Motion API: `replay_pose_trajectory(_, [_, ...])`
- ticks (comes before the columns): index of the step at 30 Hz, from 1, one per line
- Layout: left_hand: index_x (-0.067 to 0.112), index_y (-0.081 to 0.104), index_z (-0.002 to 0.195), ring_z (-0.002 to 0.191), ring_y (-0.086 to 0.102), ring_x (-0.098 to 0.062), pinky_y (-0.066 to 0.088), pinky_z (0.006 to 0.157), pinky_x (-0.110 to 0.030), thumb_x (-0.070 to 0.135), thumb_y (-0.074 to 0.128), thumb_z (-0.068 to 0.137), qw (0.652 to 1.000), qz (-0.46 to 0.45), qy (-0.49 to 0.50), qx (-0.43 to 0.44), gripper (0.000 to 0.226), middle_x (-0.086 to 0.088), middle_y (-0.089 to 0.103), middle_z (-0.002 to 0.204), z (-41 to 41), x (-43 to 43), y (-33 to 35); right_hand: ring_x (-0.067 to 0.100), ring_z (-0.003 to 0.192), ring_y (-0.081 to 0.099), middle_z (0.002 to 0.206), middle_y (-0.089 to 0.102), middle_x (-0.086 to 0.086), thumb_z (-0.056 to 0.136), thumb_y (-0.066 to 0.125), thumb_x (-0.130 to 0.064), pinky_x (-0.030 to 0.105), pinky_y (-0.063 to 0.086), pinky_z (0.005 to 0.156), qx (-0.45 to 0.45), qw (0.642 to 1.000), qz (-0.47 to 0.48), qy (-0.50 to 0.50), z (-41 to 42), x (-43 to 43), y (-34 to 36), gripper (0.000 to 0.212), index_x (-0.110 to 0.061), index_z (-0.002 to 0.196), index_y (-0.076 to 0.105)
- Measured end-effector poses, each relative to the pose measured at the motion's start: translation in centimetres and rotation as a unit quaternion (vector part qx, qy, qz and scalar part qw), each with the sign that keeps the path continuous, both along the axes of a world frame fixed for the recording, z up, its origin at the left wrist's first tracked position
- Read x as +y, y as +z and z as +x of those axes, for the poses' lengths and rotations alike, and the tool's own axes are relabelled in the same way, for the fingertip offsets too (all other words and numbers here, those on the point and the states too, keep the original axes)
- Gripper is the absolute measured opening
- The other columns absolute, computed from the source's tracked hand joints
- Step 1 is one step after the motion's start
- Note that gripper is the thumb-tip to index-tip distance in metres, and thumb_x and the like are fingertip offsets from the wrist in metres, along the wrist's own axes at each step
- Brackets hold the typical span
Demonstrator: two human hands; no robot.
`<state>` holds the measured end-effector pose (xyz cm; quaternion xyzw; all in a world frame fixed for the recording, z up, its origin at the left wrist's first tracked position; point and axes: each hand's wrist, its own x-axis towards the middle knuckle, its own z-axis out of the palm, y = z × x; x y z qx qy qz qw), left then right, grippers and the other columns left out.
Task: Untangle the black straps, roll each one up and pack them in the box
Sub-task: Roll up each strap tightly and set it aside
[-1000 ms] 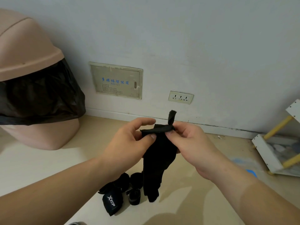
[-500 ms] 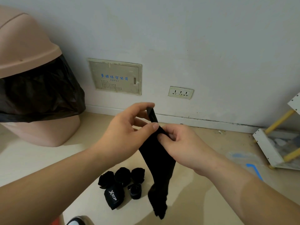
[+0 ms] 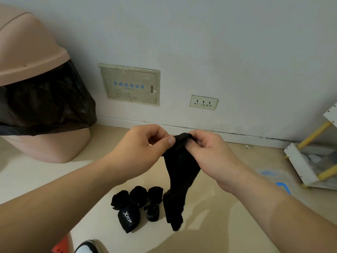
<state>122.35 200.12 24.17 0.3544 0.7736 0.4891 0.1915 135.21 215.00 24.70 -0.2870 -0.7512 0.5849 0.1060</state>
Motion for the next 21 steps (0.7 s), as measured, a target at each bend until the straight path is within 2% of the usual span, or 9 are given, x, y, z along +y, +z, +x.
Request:
replay_pose_trajectory(3, [0.021,0.074,0.084,0.072,0.065,0.001,0.051,0.072,-0.014,0.024,0.073,0.098,1.0,-0.005,-0.018,0.02,0.014,0.013,0.073,0.078,0.5,0.1,-0.2,0.015,0.078,0.065,0.096,0.079,0.012,0.107,0.058,-0.014,0.035,0.048,0.075,-0.004,1.0,0.005,0.007,0.1,-0.1,-0.2,0.022,-0.02,0.097,0.076])
replay_pose_trajectory(5, [0.02,0.073,0.083,0.071,0.066,0.002,0.048,0.069,-0.011,0.02,0.073,0.098,0.999,-0.001,-0.015,0.029,0.014,0.016,0.073,0.076,0.7,0.1,-0.3,0.015,0.077,0.065,0.096,0.079,0.012,0.106,0.059,-0.015,0.036,0.048,0.075,-0.002,1.0,0.009,0.01,0.1,-0.3,-0.4,0.021,-0.021,0.097,0.076])
replay_pose_trajectory(6, [0.019,0.072,0.083,0.073,0.068,-0.003,0.052,0.07,-0.016,0.018,0.073,0.097,1.0,0.003,-0.015,0.022,0.014,0.014,0.073,0.076,0.8,0.1,-0.3,0.015,0.078,0.066,0.095,0.08,0.01,0.106,0.059,-0.015,0.036,0.049,0.076,0.002,1.0,0.01,0.01,0.1,-0.3,-0.5,0.021,-0.022,0.097,0.076])
replay_pose_trajectory(9, [0.017,0.071,0.091,0.083,0.074,-0.033,0.062,0.084,-0.052,0.016,0.077,0.095,0.998,0.035,-0.013,-0.044,0.007,-0.004,0.078,0.084,0.5,0.1,-0.3,0.015,0.08,0.065,0.096,0.081,0.008,0.107,0.058,-0.014,0.035,0.048,0.078,0.016,1.0,-0.002,0.018,0.1,-0.3,-0.2,0.022,-0.022,0.098,0.076])
replay_pose_trajectory(13, [0.028,0.068,0.114,0.08,0.074,-0.024,0.062,0.087,-0.051,0.016,0.076,0.096,0.997,0.034,-0.027,-0.071,0.024,0.002,0.077,0.085,0.4,0.1,-0.1,0.015,0.083,0.067,0.1,0.081,0.01,0.106,0.059,-0.01,0.033,0.049,0.08,0.026,0.999,-0.019,0.039,0.2,-0.2,0.0,0.02,-0.018,0.103,0.076])
replay_pose_trajectory(15, [0.027,0.075,0.11,0.089,0.076,-0.031,0.063,0.088,-0.053,0.011,0.072,0.098,0.996,0.041,-0.045,-0.063,0.02,0.0,0.08,0.091,0.5,0.0,-0.1,0.016,0.084,0.068,0.095,0.08,0.008,0.104,0.06,-0.009,0.035,0.05,0.081,0.03,0.998,-0.031,0.044,0.2,-0.1,0.0,0.018,-0.016,0.102,0.076])
replay_pose_trajectory(17, [0.027,0.08,0.103,0.091,0.078,-0.023,0.063,0.09,-0.043,0.008,0.071,0.098,0.997,0.052,-0.043,-0.029,0.022,0.005,0.082,0.094,0.5,0.1,-0.2,0.017,0.084,0.066,0.087,0.074,0.006,0.096,0.062,-0.014,0.038,0.049,0.082,0.04,0.996,-0.065,0.046,0.2,0.2,0.2,0.016,-0.014,0.099,0.077])
replay_pose_trajectory(19, [0.034,0.082,0.097,0.086,0.077,-0.006,0.06,0.083,-0.022,0.006,0.072,0.098,0.997,0.057,-0.037,0.022,0.03,0.016,0.081,0.091,0.6,0.2,-0.1,0.024,0.089,0.068,0.09,0.071,0.008,0.088,0.062,-0.03,0.043,0.051,0.086,0.048,0.993,-0.099,0.051,0.3,0.3,0.6,0.025,-0.013,0.095,0.078])
replay_pose_trajectory(21, [0.04,0.081,0.097,0.085,0.075,0.002,0.054,0.077,-0.011,0.003,0.071,0.097,0.993,0.062,-0.046,0.085,0.038,0.023,0.079,0.09,0.8,0.2,0.1,0.032,0.097,0.073,0.095,0.075,0.01,0.093,0.065,-0.044,0.05,0.056,0.097,0.034,0.995,-0.088,0.039,0.3,0.2,0.5,0.033,-0.014,0.096,0.079])
